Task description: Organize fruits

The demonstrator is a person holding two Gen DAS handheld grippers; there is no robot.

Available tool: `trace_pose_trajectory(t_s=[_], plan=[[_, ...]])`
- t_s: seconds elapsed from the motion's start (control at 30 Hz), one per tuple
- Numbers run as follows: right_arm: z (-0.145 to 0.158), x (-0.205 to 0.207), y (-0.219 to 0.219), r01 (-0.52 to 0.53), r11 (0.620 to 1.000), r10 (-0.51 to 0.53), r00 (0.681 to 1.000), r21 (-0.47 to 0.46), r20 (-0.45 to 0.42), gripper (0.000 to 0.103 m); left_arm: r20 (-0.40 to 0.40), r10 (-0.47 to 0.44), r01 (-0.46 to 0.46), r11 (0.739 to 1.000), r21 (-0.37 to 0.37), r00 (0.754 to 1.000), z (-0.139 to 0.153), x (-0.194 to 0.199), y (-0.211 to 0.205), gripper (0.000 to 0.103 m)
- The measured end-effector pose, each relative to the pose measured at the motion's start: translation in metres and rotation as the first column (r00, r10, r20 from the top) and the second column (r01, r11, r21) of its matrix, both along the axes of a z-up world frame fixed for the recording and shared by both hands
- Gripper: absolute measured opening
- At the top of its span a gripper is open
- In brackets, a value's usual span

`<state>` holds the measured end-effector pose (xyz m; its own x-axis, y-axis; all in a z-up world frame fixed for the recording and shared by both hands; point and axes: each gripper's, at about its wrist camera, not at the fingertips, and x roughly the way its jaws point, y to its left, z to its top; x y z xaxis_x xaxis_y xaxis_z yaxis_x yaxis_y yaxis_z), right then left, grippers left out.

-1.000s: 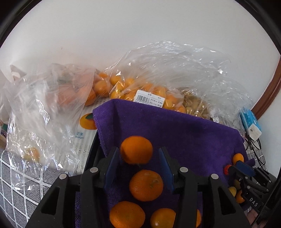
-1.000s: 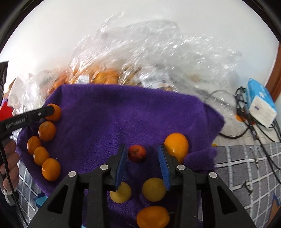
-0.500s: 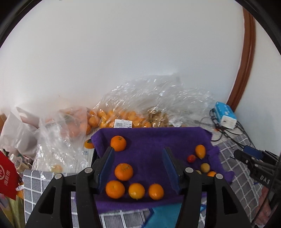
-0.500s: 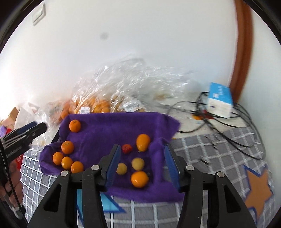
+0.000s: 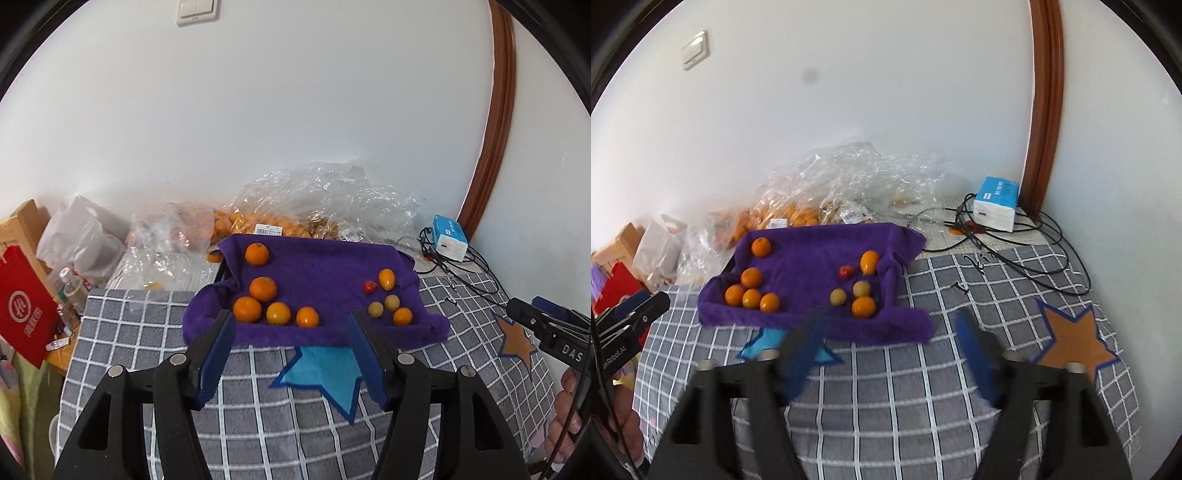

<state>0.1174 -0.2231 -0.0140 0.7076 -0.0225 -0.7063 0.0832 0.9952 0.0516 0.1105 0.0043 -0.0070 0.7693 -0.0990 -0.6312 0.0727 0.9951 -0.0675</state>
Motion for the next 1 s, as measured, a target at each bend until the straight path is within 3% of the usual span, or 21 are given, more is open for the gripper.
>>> trace_pose_trajectory(t_s=[0.1,0.37,0.57,1.0], plan=[[0.010,-0.027,0.005,-0.011,1.000,0.012,0.999,-0.016,0.053,0.090,0.009,0.014,-0.014,1.000,0.004,1.000,0.004,-0.022,-0.001,0.070],[0.029,-0.083,0.005,-0.001,1.000,0.002,0.992,-0.011,0.125,0.101,0.049,0.004,-0.005,1.000,0.019,0.999,0.010,-0.078,-0.006,0.081],[0.031,-0.114,0.007,0.004,1.000,0.000,0.991,-0.028,0.134,0.103,0.072,0.005,-0.004,1.000,-0.015,0.997,0.014,-0.104,-0.008,0.084],[0.027,-0.132,-0.001,0.028,0.999,-0.022,0.991,-0.043,0.135,0.103,0.098,0.013,-0.014,1.000,0.009,0.995,0.022,-0.117,-0.017,0.084]])
